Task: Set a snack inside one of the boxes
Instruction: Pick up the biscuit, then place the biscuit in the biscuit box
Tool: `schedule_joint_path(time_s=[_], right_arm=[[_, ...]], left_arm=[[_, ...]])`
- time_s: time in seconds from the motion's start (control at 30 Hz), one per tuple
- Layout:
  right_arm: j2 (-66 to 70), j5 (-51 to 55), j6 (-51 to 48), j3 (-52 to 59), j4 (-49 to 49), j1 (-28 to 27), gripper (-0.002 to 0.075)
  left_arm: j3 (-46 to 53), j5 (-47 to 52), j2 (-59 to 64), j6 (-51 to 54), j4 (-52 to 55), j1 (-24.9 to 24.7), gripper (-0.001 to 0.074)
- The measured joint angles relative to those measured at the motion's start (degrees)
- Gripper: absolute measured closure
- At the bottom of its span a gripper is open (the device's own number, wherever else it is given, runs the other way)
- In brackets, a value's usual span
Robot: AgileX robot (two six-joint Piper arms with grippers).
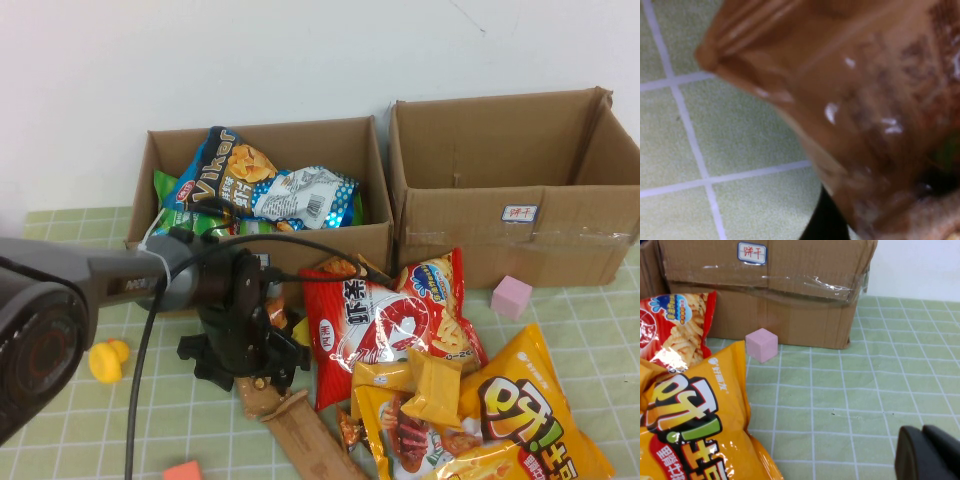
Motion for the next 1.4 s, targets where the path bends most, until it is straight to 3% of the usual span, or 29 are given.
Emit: schedule_joint_path(time_s=[0.13, 0.27, 0.5, 0.53, 0.63, 0.83, 1.07, 1.27, 1.4], right_arm=[[0.0, 0.0, 0.0, 0.0, 0.0, 0.0, 0.0728], [0.0, 0.0, 0.0, 0.0, 0.0, 0.0, 0.0728], [0.0, 0.0, 0.0, 0.0, 0.0, 0.0, 0.0728], [0.0, 0.0, 0.0, 0.0, 0.0, 0.0, 0.0728], [0.0, 0.0, 0.0, 0.0, 0.0, 0.0, 0.0728], [0.0, 0.0, 0.0, 0.0, 0.0, 0.0, 0.0728], [0.0, 0.0, 0.0, 0.0, 0.0, 0.0, 0.0728], [0.0, 0.0, 0.0, 0.0, 0.0, 0.0, 0.0728], [0.0, 0.0, 0.0, 0.0, 0.0, 0.0, 0.0728]], left_arm=[[-0.1, 0.1, 0.0, 0.5, 0.0, 0.0, 0.0214], [-0.2, 0.7, 0.1, 1.3, 0.0, 0.0, 0.0348], [-0.4, 3.7, -0.3, 10.4, -2.3, 0.0, 0.0388], [-0.3, 5.2, -0.6, 12.0, -2.3, 0.0, 0.0416], [-0.1, 9.4, -2.2, 16.9, -2.3, 0.0, 0.0603], [0.2, 15.4, -9.5, 23.1, -2.3, 0.0, 0.0606], [0.4, 15.6, -21.0, 26.6, -4.9, 0.0, 0.0606], [0.0, 5.8, -29.0, 30.2, -7.3, -5.0, 0.0606], [-1.5, -9.5, -28.9, 31.8, -8.1, -11.0, 0.0606]])
